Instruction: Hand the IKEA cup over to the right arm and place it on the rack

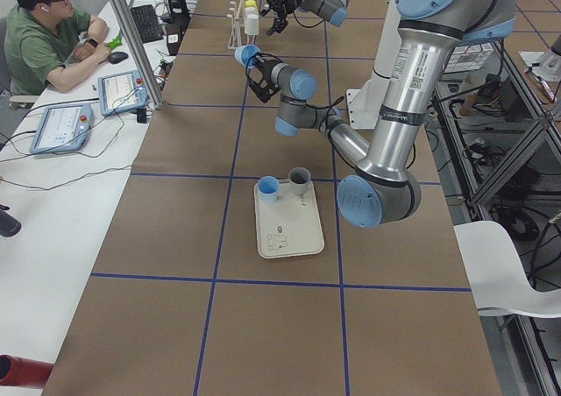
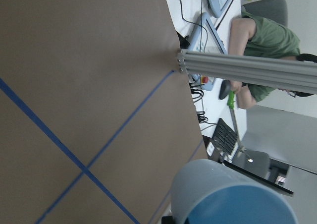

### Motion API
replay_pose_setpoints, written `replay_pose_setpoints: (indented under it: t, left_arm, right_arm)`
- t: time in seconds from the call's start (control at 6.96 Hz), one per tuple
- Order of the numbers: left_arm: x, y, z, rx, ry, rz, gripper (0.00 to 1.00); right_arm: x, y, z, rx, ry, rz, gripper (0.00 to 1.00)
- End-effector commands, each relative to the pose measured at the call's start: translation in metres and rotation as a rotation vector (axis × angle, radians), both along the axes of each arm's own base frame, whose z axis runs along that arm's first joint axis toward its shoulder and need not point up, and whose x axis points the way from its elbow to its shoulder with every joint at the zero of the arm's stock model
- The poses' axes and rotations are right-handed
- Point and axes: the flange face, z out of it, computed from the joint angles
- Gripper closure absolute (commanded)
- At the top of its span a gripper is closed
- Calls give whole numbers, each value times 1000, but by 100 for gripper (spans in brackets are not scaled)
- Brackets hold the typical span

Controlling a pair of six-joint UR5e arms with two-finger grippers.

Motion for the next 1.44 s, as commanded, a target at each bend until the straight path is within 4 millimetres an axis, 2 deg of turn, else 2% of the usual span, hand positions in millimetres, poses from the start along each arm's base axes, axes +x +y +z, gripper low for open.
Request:
replay_pose_setpoints:
  t: [0.0,0.14,0.29,0.57,1.01,1.29]
  left_arm:
    - [45,47,-23,-24,217,2,100]
    - [61,57,-31,-32,318,-8,100]
    - [75,57,-33,-43,379,-30,100]
    - [87,52,-26,-49,365,-35,100]
    - [114,49,-49,-45,378,-24,100]
    - [121,52,-54,-47,378,-16,100]
  right_arm:
    - [-3,-2,14,13,-67,-9,0]
    - [-4,-2,15,13,-65,-9,0]
    - [-4,-2,17,13,-63,-8,0]
    - [-6,-3,16,12,-62,-8,0]
    - [-12,-5,18,8,-55,-11,0]
    - [-16,-3,19,5,-52,-18,0]
